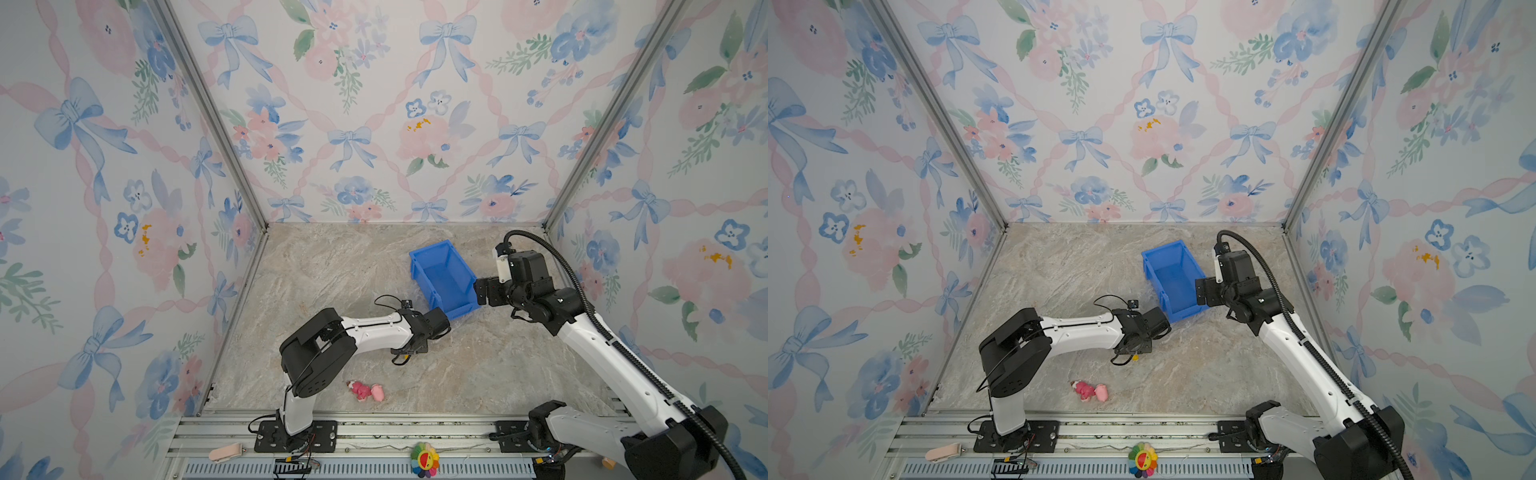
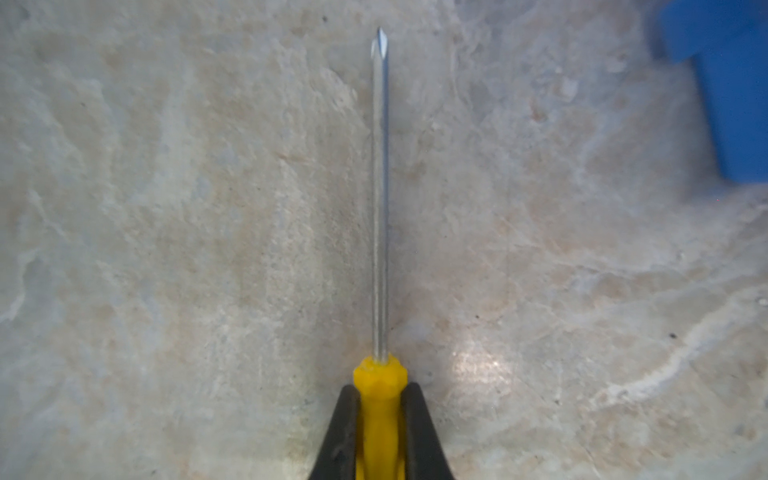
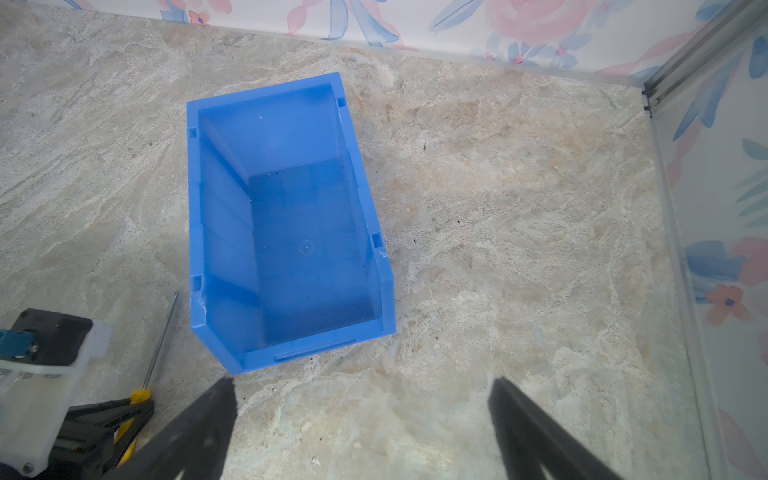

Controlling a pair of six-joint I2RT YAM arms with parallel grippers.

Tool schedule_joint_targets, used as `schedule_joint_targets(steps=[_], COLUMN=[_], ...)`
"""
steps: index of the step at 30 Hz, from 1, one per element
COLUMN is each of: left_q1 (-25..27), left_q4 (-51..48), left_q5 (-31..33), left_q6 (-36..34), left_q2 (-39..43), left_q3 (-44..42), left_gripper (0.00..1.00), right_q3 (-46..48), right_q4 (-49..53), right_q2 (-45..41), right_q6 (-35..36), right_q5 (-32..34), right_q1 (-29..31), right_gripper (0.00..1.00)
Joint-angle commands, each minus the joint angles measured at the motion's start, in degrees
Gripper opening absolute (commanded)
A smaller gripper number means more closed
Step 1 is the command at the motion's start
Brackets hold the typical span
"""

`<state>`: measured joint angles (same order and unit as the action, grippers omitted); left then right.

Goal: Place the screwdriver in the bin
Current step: 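Lift the screwdriver with the left gripper and carry it over the blue bin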

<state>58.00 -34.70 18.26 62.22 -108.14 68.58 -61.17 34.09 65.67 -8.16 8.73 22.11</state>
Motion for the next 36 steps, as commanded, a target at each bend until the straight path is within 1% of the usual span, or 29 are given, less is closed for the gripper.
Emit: schedule_joint_targets(steps=[1,8,12,17,25,31,36], left_q1=[0.1,-1.0,-2.6,-4.2,-5.2,-5.6,-6.3], left_q4=[-2.3,-2.1,-2.1,-2.0,-1.8,-1.8,-1.7], left_q5=[-0.3,3.0,3.4,3.5,1.4,-0.4,-0.8], left_q6=[0.5,-0.9,-3.2,-5.9,-7.7,-9.0,-9.2], left_q2=[2.1,7.2,8.5,7.2,-0.4,-6.5,-11.5], left_q3=[-0.7,2.1,6.5,13.8,28.4,36.5,41.3], left_gripper=[0.0,0.0,0.0,0.0,0.0,0.0,0.0], right_q3=[1.2,2.5,3.3,3.7,4.0,4.9,5.3], right_q4=[1.2,1.5,1.1,0.9,0.8,0.8,0.9], right_q2=[-1.5,-3.1,-3.6,-4.0,-4.3,-5.1,-5.3], right_q6=[-0.9,-1.6,-2.4,-2.7,-3.2,-3.4,-3.6], right_q5=[-0.1,-0.3,-1.0,-1.2,-1.4,-1.2,-1.2], right_q1=[-0.7,-1.2,-2.0,-3.0,-3.7,-4.4,-4.7], right_gripper=[0.97,0.97,0.97,0.97,0.97,0.97,0.97])
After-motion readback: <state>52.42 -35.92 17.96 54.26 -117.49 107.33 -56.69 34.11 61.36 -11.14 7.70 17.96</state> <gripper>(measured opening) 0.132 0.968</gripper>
